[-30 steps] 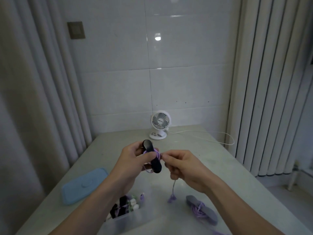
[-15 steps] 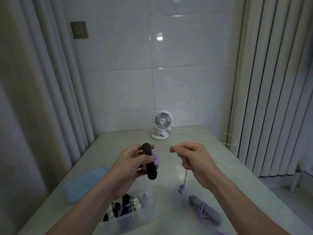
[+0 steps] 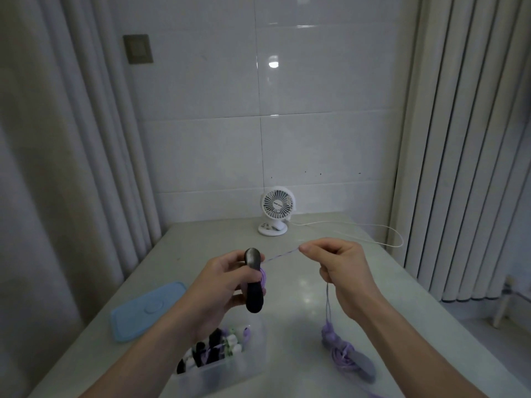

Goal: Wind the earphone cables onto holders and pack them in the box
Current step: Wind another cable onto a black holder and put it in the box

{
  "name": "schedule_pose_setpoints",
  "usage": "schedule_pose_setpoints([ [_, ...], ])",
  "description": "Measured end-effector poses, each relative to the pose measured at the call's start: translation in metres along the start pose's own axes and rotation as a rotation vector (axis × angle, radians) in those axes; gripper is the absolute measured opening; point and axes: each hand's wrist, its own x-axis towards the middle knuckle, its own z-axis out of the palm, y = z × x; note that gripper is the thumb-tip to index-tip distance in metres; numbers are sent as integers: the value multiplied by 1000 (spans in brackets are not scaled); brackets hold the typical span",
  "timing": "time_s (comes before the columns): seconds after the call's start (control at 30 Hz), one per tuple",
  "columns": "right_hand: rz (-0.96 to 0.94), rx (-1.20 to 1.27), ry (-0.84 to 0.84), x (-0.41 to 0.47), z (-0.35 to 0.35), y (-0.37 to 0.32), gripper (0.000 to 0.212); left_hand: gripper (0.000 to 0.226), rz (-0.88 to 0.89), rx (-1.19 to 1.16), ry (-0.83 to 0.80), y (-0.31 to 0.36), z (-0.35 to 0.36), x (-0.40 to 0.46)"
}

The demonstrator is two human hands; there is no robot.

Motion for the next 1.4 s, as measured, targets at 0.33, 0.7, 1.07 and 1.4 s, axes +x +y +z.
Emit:
schedule_pose_setpoints([
  [0.33, -23, -33, 6, -9, 1, -4, 4, 21, -34, -162, 47, 3, 0, 0],
  [0.7, -11, -67, -145, -35, 14, 8, 6, 33, -27, -396, 111, 7, -3, 14],
  [1.07, -171, -233, -154, -50, 26, 12, 9, 33, -13, -190, 245, 3, 2, 15],
  [1.4, -459, -531, -188, -59, 44, 7, 11, 35, 147, 90, 341, -10, 11, 16],
])
